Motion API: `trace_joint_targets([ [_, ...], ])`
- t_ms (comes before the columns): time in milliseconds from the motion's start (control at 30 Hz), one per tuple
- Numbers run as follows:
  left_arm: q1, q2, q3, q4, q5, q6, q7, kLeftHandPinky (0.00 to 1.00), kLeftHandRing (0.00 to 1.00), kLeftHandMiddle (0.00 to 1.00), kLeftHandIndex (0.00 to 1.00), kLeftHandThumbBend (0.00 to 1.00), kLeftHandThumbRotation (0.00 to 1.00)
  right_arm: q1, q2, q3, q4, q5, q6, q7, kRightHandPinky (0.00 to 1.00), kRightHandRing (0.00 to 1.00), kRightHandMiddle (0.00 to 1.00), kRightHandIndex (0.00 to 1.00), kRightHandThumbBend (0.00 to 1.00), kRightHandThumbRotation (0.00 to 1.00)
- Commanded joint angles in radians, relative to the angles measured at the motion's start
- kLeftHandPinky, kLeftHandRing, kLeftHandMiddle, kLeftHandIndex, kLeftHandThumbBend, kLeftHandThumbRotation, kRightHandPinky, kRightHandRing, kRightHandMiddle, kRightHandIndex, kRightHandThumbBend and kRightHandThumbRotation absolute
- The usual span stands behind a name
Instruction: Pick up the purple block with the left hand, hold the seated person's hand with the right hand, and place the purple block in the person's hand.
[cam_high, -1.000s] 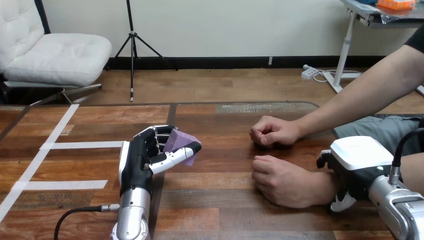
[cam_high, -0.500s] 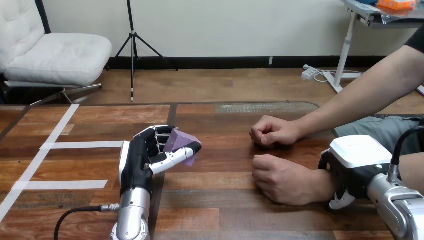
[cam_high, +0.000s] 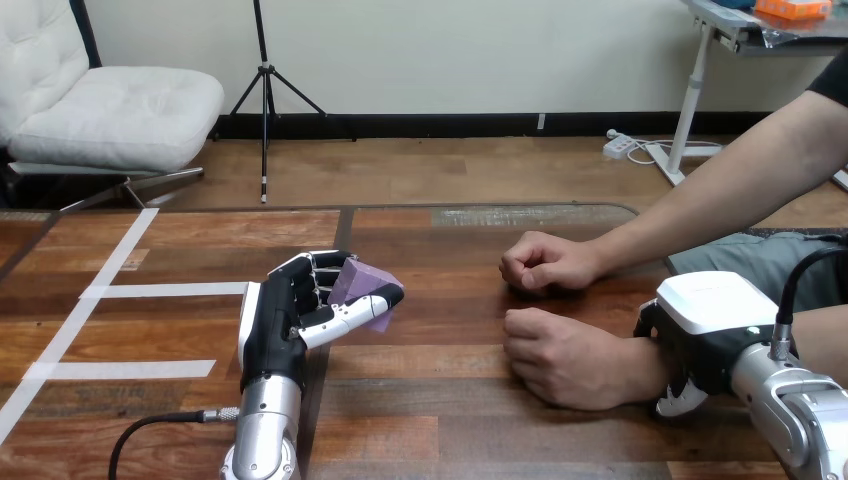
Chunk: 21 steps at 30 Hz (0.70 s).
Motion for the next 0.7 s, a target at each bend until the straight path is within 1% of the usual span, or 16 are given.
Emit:
trace_joint_targets([
  [0,-0.066,0.017,-0.001,-0.054,0.005,-0.022,-0.003,0.37,0.43,0.48,0.49,0.83,0.00,-0.024,0.002,0.013,0.046,0.020,0.027,0.024,0.50,0.60,0.65,0.68,0.76,0.03],
  [200,-0.066,0.016,0.005,-0.055,-0.004,-0.025,-0.014,0.37,0.43,0.48,0.49,0.83,0.00,-0.017,0.005,0.009,0.032,0.036,0.034,0.029,0.50,0.60,0.65,0.68,0.76,0.02],
  [300,-0.066,0.017,0.003,-0.055,0.000,-0.026,-0.009,0.37,0.43,0.48,0.49,0.83,0.00,-0.014,0.006,0.010,0.028,0.038,0.041,0.029,0.50,0.61,0.65,0.67,0.75,0.01],
  [433,-0.066,0.017,0.002,-0.056,0.001,-0.028,-0.007,0.37,0.42,0.48,0.49,0.83,0.00,-0.013,0.003,0.012,0.028,0.050,0.036,0.028,0.50,0.61,0.65,0.67,0.75,0.00],
  [533,-0.066,0.018,0.002,-0.056,0.002,-0.029,-0.005,0.37,0.42,0.48,0.49,0.83,0.00,-0.016,-0.001,0.018,0.032,0.051,0.033,0.033,0.48,0.60,0.64,0.67,0.75,0.00],
  [667,-0.067,0.018,0.001,-0.056,0.004,-0.027,-0.002,0.37,0.42,0.48,0.49,0.83,0.00,-0.020,-0.005,0.023,0.040,0.055,0.028,0.041,0.44,0.56,0.62,0.66,0.75,0.00],
])
